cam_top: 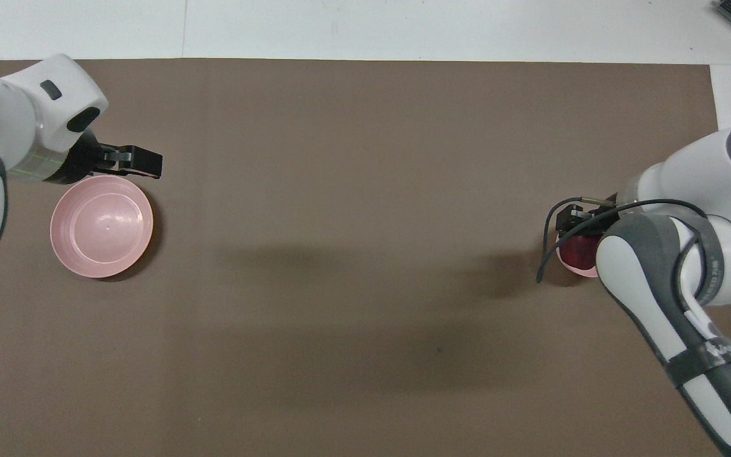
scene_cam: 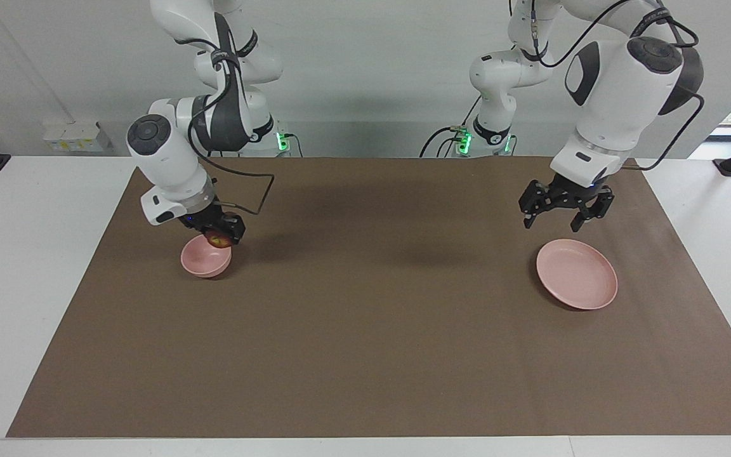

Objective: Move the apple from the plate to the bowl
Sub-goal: 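Carry the apple over the pink bowl with the right gripper while the left gripper withdraws, then lower the apple into the bowl and open the right gripper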

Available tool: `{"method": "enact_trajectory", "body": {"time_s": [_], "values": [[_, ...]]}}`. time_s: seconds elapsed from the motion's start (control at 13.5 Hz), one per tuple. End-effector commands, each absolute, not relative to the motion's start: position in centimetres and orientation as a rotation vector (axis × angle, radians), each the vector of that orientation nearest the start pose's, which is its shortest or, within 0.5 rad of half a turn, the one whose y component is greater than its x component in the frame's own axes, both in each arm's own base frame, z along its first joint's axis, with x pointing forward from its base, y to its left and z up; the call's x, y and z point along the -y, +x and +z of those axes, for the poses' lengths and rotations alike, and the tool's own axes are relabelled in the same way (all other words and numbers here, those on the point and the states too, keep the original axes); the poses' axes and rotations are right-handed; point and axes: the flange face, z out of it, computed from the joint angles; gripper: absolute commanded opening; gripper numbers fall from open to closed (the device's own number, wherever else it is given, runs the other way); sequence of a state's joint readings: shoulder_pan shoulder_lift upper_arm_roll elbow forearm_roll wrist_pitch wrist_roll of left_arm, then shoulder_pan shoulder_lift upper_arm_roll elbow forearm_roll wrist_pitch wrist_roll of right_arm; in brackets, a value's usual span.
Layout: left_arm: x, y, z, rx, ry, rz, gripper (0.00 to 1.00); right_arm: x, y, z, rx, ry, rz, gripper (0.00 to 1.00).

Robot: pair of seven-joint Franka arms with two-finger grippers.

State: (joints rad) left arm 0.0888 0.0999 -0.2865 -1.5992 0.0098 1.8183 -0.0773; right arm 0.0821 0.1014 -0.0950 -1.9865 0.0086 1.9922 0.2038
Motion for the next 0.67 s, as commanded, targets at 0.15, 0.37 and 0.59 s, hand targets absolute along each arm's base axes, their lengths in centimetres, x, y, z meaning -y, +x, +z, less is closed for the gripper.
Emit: {"method": "enact_trajectory", "body": {"time_s": [0.15, 0.37, 0.59], "values": [[9.8, 56.8, 64.2, -0.166, -3.134, -0.182, 1.0, 3.3, 55.7, 37.9, -0.262, -3.163, 0.142, 0.0], [8.9, 55.4, 65.3, -0.144, -3.138, -0.138, 1.0, 3.9, 54.8, 35.0, -0.225, -3.163, 0.107, 0.0], [9.1, 55.0, 65.4, -0.147, -3.14, -0.113, 1.0, 3.4, 55.2, 34.1, -0.275, -3.162, 0.102, 0.0]]}}
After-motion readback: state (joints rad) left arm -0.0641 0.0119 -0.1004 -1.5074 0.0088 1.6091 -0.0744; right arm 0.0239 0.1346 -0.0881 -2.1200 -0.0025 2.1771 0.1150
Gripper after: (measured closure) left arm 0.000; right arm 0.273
